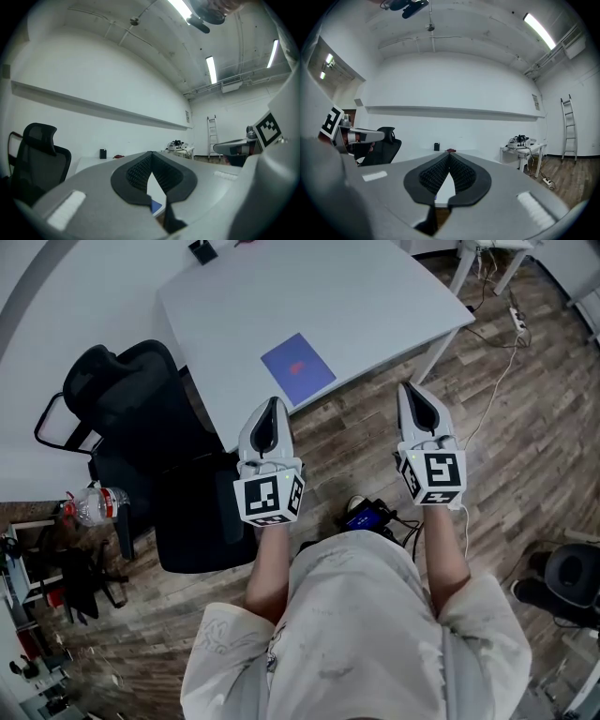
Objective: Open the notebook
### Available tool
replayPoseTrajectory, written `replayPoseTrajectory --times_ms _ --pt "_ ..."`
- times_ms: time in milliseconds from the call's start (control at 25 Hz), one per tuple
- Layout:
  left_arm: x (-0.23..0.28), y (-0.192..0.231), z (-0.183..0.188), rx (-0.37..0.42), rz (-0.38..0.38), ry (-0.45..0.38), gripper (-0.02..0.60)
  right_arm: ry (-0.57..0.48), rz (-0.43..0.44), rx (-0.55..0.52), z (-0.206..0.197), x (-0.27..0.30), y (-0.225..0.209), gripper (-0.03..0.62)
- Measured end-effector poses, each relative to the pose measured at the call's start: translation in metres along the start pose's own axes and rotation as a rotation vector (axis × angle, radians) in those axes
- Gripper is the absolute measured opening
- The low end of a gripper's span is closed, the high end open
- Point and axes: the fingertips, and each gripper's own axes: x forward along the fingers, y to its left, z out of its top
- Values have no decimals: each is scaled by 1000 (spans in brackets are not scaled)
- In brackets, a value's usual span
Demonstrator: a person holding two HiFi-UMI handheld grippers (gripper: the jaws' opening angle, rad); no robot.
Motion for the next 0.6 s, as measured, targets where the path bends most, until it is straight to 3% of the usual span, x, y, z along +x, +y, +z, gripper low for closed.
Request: replayPoseTrajectory --times_ms 240,600 --pt "105 -22 -6 14 28 4 15 2 22 26 -6 77 -86 5" --pt "130 -6 -13 33 72 19 15 8 64 52 -14 118 -90 6"
